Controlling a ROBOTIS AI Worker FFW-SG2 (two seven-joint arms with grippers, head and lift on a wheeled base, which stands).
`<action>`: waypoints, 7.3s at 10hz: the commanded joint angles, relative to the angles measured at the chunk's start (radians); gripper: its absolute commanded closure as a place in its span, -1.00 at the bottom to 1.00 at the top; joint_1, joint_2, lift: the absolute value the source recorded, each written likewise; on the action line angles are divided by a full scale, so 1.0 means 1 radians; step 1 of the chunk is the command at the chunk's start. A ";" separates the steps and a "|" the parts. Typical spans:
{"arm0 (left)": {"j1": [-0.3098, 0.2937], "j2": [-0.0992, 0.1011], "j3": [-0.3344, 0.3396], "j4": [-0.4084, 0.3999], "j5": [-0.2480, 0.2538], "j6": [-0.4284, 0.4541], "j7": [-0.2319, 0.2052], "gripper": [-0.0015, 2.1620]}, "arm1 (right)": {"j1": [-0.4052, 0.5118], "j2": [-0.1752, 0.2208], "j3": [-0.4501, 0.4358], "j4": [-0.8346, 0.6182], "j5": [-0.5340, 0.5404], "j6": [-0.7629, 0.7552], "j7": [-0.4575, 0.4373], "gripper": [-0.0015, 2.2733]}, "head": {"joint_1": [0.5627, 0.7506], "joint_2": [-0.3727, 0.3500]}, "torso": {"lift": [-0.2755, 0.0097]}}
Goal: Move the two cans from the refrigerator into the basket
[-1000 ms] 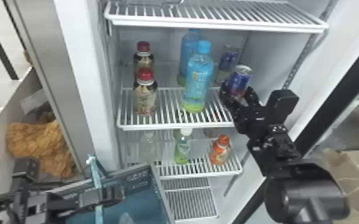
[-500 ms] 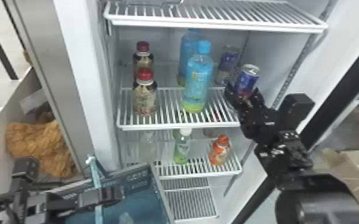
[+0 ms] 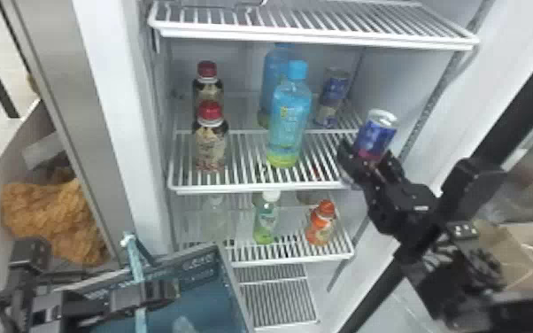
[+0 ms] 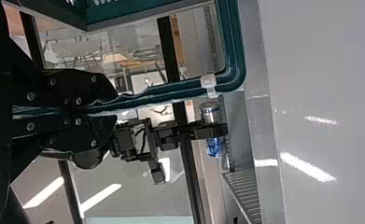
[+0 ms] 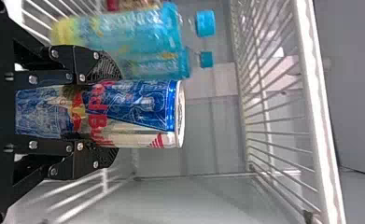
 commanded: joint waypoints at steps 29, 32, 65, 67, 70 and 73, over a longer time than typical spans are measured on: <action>-0.007 -0.005 -0.027 0.000 0.022 0.015 0.013 0.10 | 0.094 -0.030 0.127 -0.045 -0.117 0.321 0.460 -0.86 | 0.41 0.40 | 0.76; -0.007 -0.005 -0.025 0.000 0.022 0.015 0.013 0.10 | 0.180 0.004 0.013 -0.172 -0.095 0.144 0.340 -0.86 | 0.41 0.08 | 0.76; -0.022 0.012 -0.061 0.025 0.056 0.017 0.028 0.10 | -0.757 0.045 0.099 0.908 0.194 -0.060 -0.009 -0.86 | 0.41 -0.38 | 0.76; -0.022 0.012 -0.061 0.025 0.058 0.017 0.029 0.10 | -0.767 0.044 0.097 0.920 0.198 -0.057 -0.011 -0.86 | 0.41 -0.38 | 0.76; -0.025 0.009 -0.061 0.029 0.058 0.017 0.029 0.10 | -0.804 0.037 0.095 0.971 0.212 -0.060 -0.006 0.01 | 0.41 -0.39 | 0.76; -0.022 0.009 -0.059 0.029 0.060 0.017 0.029 0.10 | -0.779 0.031 0.095 0.944 0.236 -0.072 -0.008 0.13 | 0.41 -0.41 | 0.76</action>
